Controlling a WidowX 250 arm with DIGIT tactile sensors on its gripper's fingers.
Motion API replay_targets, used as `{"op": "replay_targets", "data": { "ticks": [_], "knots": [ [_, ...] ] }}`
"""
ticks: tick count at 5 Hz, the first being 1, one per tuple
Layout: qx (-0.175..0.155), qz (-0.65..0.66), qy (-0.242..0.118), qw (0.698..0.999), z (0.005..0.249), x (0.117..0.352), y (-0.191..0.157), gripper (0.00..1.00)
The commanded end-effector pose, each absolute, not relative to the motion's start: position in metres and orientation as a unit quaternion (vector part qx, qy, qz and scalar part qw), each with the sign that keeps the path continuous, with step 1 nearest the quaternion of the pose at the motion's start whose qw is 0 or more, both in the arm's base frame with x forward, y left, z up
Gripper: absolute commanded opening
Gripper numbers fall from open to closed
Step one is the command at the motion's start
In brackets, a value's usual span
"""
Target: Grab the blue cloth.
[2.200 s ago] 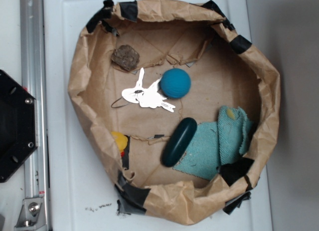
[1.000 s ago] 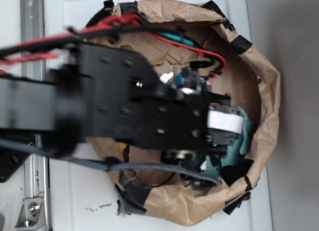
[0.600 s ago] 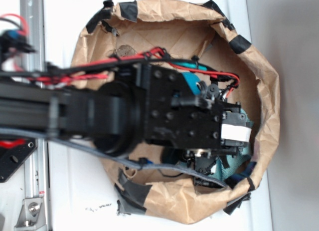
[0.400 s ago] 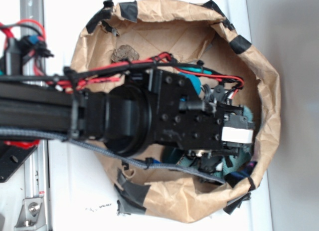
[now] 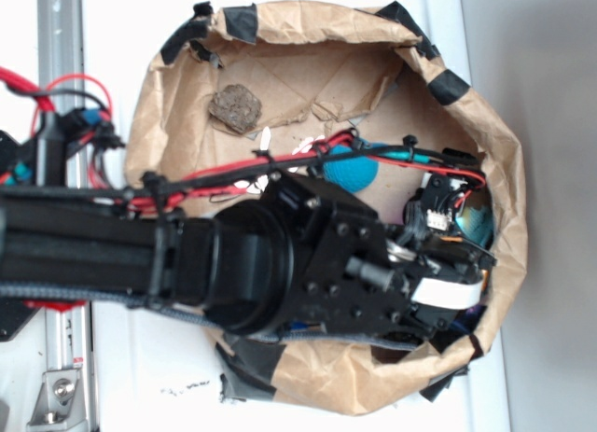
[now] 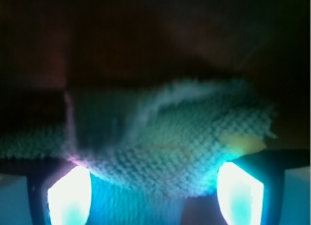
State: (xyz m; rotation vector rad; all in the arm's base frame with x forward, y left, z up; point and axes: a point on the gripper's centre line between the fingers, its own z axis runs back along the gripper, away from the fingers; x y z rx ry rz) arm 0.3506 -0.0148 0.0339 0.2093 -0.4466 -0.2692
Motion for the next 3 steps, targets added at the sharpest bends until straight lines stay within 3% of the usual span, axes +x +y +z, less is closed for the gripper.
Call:
{"op": "replay_targets", "data": {
  "ticks": [1,3],
  "knots": [
    [0.093,-0.116,-0.210,0.966,0.023,0.351,-0.016,0.00],
    [0.045,-0.080,-0.196,0.976,0.022,0.345,0.008,0.00]
  ]
}}
